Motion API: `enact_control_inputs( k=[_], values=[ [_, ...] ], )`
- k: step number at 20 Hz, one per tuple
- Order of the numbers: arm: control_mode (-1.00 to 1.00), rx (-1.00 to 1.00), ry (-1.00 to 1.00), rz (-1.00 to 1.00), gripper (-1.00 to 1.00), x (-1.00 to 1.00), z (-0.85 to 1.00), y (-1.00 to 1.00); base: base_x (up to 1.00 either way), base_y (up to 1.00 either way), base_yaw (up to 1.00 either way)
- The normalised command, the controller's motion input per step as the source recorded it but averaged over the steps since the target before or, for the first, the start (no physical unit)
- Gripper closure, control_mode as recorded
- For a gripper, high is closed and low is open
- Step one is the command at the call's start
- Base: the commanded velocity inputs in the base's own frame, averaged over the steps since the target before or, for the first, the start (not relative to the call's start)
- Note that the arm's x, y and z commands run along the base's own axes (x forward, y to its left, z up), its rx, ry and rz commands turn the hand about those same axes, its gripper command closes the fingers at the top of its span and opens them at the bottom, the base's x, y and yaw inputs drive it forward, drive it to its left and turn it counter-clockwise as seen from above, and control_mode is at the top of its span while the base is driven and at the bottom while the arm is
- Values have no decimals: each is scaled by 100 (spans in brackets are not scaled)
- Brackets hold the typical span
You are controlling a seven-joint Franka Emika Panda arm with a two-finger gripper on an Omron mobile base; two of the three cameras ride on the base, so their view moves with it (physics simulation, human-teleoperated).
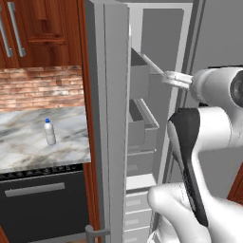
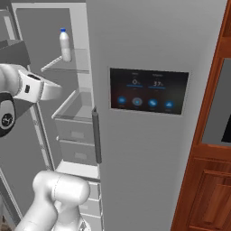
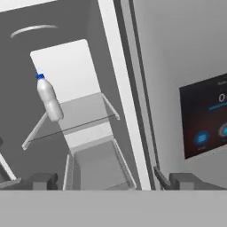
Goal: Take the bottled waters from the counter and place them in the freezer to freeze. Close the freezer door after placing the bottles.
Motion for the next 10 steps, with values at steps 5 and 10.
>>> enact_control_inputs(
  k=[5, 10],
  values=[
    [-100, 12, 37, 0, -100, -77, -90, -52, 0, 0, 0],
    [-100, 7, -2, 10, -100, -14, -25, -55, 0, 0, 0]
  ],
)
